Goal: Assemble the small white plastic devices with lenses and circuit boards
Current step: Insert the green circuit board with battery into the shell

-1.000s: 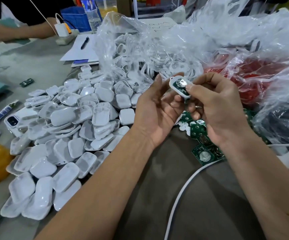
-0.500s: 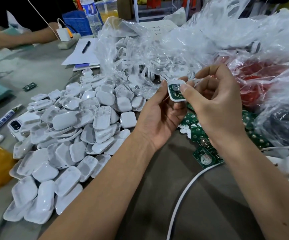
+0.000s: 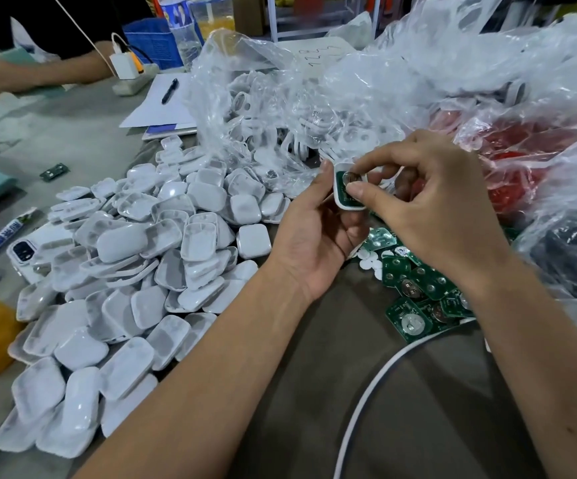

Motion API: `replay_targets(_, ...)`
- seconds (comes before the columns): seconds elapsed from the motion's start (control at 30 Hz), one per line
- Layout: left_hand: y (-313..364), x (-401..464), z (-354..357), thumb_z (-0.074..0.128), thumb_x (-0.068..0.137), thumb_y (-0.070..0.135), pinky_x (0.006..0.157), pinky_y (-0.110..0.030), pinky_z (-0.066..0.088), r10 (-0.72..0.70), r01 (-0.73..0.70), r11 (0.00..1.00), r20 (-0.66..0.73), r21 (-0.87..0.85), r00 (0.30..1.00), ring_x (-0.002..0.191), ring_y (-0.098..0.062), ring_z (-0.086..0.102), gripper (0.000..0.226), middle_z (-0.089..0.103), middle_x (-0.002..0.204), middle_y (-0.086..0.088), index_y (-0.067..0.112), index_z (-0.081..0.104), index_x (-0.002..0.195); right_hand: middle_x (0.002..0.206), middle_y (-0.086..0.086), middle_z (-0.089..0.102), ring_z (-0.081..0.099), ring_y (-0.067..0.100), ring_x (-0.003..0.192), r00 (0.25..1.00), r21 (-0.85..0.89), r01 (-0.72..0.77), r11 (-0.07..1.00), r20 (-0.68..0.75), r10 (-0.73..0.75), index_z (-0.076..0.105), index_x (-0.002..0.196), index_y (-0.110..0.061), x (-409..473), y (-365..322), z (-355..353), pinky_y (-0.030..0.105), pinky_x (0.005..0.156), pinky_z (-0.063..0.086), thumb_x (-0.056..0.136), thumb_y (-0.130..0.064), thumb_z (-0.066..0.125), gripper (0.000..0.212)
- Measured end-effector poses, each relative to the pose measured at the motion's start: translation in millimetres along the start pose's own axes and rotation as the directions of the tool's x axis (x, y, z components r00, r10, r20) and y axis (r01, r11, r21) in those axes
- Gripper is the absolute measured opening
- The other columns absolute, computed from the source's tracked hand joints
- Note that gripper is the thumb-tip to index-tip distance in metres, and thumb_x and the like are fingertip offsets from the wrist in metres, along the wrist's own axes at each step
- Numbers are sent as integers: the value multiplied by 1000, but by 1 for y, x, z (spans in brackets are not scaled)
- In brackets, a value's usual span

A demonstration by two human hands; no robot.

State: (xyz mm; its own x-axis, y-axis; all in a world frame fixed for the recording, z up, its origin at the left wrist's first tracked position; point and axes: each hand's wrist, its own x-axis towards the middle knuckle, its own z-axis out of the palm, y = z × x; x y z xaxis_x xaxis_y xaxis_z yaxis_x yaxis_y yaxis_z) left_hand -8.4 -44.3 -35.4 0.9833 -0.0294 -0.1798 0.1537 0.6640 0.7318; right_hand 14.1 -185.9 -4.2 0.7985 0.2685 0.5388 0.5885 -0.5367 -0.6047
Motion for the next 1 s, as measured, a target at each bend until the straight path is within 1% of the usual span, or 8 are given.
replay_targets(0.13, -1, 0, 1, 50, 106, 40, 50, -17, 45, 16, -16, 999, 16, 39, 1000, 54, -6, 55, 36, 76, 94, -4, 12, 71, 97, 91, 2, 63, 57, 13, 66, 999, 12, 25, 1000, -34, -24, 80, 101, -29, -1, 3, 0, 13, 65, 44, 86, -32, 85, 17)
replay_targets(0.27, -2, -2, 1, 50, 107, 40, 51, -18, 45, 27, -28, 997, 20, 75, 999, 56, -7, 54, 35, 76, 94, -5, 12, 70, 98, 90, -1, 59, 52, 6, 65, 998, 1, 54, 999, -29, -53, 80, 99, -26, -4, 5, 1, 10, 65, 40, 86, -28, 85, 14)
replay_targets(0.4, -2, -5, 1, 50, 106, 41, 53, -19, 47, 30, -33, 996, 31, 77, 999, 57, -8, 57, 42, 76, 96, -6, 16, 78, 87, 93, -2, 56, 49, 2, 67, 998, -16, 69, 997, 8, -69, 78, 100, -21, -3, 6, 1, 17, 69, 41, 88, -25, 83, 13)
replay_targets(0.47, -1, -6, 1, 50, 106, 42, 53, -20, 48, 34, -36, 996, 35, 82, 999, 58, -8, 58, 46, 76, 97, -7, 18, 81, 81, 94, -3, 56, 50, 1, 68, 997, -26, 75, 997, 21, -75, 76, 100, -19, -3, 7, 1, 15, 70, 41, 89, -24, 82, 13)
replay_targets(0.6, -2, -6, 2, 50, 106, 41, 52, -20, 48, 37, -39, 996, 34, 80, 999, 56, -8, 56, 47, 74, 93, -7, 18, 81, 78, 96, -2, 58, 57, 11, 72, 997, -19, 73, 997, 26, -73, 77, 100, -15, -3, 7, 1, 18, 72, 46, 89, -22, 81, 14)
replay_targets(0.7, -2, -7, 3, 51, 106, 39, 51, -19, 48, 48, -51, 996, 43, 71, 998, 56, -9, 58, 47, 74, 89, -7, 17, 80, 77, 97, 0, 60, 60, 11, 74, 997, -13, 80, 997, 13, -80, 77, 100, -13, -3, 7, 1, 17, 72, 49, 89, -21, 82, 15)
replay_targets(0.87, 0, -10, 4, 54, 103, 36, 51, -18, 48, 52, -56, 996, 65, 67, 997, 58, -8, 62, 32, 75, 87, -4, 14, 73, 88, 96, 1, 61, 60, 12, 73, 994, -8, 112, 994, -7, -112, 77, 99, -11, -4, 7, 1, 23, 70, 51, 88, -20, 82, 15)
replay_targets(1.0, 0, -11, 4, 50, 106, 37, 50, -19, 49, 47, -53, 995, 73, 80, 996, 56, -8, 62, 46, 76, 88, -6, 18, 80, 76, 94, -1, 59, 55, 5, 70, 993, -23, 117, 993, -15, -118, 77, 99, -11, -4, 8, 1, 27, 71, 52, 88, -21, 83, 16)
